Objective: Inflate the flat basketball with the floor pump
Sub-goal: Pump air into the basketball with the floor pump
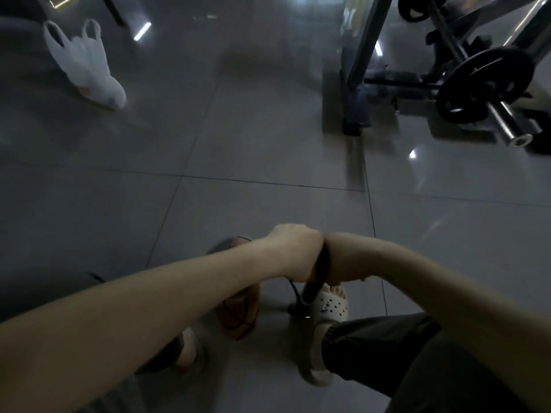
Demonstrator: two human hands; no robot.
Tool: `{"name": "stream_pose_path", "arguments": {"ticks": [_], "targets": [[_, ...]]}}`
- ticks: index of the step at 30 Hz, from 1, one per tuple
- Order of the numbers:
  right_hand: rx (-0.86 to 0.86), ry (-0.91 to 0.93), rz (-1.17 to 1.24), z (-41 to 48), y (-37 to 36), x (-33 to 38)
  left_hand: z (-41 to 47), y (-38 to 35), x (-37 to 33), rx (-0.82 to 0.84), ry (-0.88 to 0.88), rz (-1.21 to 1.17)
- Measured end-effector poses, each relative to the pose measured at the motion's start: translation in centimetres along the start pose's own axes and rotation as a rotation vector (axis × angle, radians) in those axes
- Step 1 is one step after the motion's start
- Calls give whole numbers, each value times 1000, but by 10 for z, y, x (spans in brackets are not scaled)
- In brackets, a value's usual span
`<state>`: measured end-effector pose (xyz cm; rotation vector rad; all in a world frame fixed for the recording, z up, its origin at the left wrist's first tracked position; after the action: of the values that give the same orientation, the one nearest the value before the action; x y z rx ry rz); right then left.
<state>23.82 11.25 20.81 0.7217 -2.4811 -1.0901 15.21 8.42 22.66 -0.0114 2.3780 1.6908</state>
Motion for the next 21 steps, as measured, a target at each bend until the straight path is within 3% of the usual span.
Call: {"name": "stream_pose_path", "arguments": {"ticks": [4,12,14,18,19,21], "targets": [[-56,83,-13,44,-48,-2,19,-58,16,12,-9,-23],[86,-7,88,75,-102,-20,28,-132,17,112,-29,-133],[167,-55,161,82,-100,-24,34,-131,27,225,14,-312],[489,-20,323,87,-75,-31,44,-118,63,570,120,-699],[544,-11,334,88,-64,-34,48,-121,82,580,197,-788],[589,-2,405,99,-46,-37,57,-132,127,411,354,-834]]}}
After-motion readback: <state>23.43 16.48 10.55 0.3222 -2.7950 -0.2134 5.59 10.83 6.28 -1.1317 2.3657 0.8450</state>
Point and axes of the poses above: each hand's wrist, its own z-axis towards the middle knuckle, its own y-axis out of the back of the hand, x = y × z, the point moved 4 cm from there along z, towards the middle knuckle, and after that the axes turned 10 degrees about -x, right-handed, at the moved point
